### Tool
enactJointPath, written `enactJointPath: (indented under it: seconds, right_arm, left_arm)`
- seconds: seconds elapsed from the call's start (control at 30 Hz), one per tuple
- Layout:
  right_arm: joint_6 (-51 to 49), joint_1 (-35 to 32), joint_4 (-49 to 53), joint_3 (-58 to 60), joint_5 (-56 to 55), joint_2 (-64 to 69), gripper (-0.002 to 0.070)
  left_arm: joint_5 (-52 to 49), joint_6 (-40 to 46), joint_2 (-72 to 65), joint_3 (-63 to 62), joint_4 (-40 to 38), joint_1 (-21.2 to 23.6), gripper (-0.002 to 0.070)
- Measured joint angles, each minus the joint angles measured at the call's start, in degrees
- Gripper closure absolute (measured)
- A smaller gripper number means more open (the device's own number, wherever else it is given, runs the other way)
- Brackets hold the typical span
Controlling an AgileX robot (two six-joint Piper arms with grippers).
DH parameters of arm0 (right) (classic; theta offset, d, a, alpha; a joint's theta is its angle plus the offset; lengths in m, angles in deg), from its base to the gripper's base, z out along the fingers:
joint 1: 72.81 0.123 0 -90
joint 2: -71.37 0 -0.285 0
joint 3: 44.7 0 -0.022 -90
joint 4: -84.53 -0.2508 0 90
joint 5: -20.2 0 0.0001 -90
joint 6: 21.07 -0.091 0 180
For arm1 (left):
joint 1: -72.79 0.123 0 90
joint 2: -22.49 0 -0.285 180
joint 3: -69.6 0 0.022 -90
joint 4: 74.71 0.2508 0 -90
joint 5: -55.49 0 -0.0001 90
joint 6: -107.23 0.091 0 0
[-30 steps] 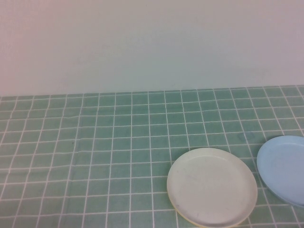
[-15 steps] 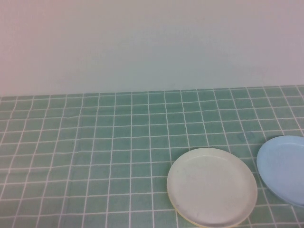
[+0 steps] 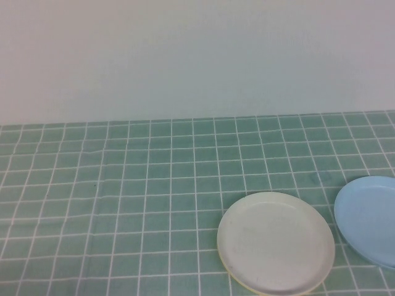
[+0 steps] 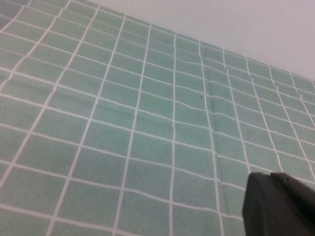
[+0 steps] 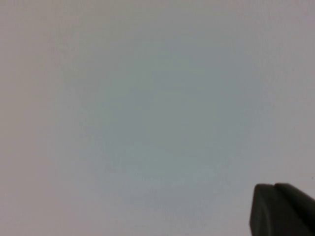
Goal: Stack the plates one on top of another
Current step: Pick up the blue plate
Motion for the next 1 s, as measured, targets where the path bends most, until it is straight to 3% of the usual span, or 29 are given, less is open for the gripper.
enactJointPath:
  seconds: [0.3,0.63,0.73,1.0]
  right_arm:
    - [9.7,0.0,-3.8,-16.0,15.6,6.1,0.0678]
    - [13.0,0.0,-1.4,-31.3,31.0,18.2,0.0678]
    - [8.4,0.0,4.0,-35.6,34.9,22.9,0.0678]
    - [-18.6,0.0,31.7,-48.1,47.6,35.8,0.0678]
  left_arm:
    - [-0.1,0.0,0.0,0.0,0.0,0.0,0.0676]
    - [-0.1,0.0,-0.1,0.0,0.0,0.0,0.0676]
    - [-0.1,0.0,-0.1,0.0,0.0,0.0,0.0676]
    - [-0.1,0.0,-0.1,0.0,0.0,0.0,0.0676]
